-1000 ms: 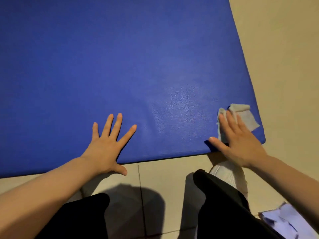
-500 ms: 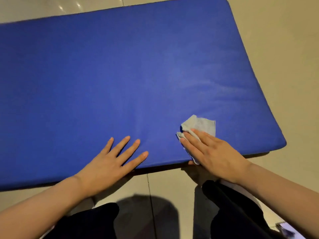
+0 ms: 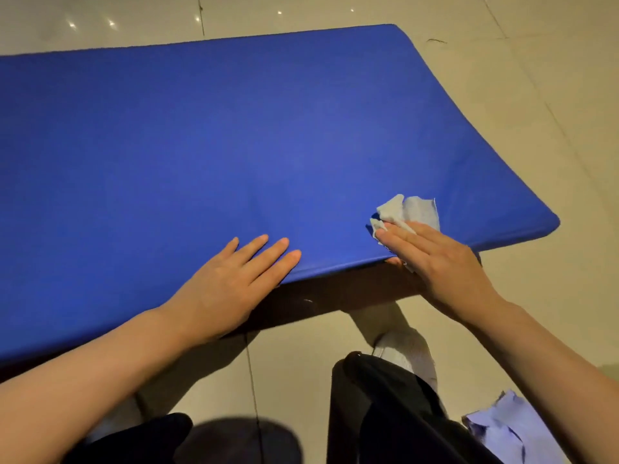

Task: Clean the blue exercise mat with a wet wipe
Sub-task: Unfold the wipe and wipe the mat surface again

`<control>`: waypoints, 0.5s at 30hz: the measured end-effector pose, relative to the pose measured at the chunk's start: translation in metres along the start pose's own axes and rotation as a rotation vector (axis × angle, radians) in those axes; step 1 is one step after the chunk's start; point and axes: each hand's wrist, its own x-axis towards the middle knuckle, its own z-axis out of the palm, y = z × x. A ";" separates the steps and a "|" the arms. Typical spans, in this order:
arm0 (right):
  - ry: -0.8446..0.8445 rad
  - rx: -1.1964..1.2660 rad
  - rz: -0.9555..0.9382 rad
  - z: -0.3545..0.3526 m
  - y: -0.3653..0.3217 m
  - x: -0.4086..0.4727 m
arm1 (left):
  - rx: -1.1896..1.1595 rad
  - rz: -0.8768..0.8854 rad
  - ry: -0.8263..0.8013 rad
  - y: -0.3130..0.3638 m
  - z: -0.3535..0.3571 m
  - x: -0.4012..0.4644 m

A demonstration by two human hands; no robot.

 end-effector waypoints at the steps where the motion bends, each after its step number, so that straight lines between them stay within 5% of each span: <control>1: -0.041 -0.001 0.029 0.003 0.000 -0.012 | -0.013 0.030 -0.025 0.007 0.007 0.000; 7: -0.160 0.006 0.174 0.008 -0.001 -0.067 | -0.061 0.089 -0.194 0.047 0.026 0.008; 15: -0.067 0.003 0.200 -0.021 0.044 -0.055 | -0.072 0.118 -0.005 0.037 0.008 0.060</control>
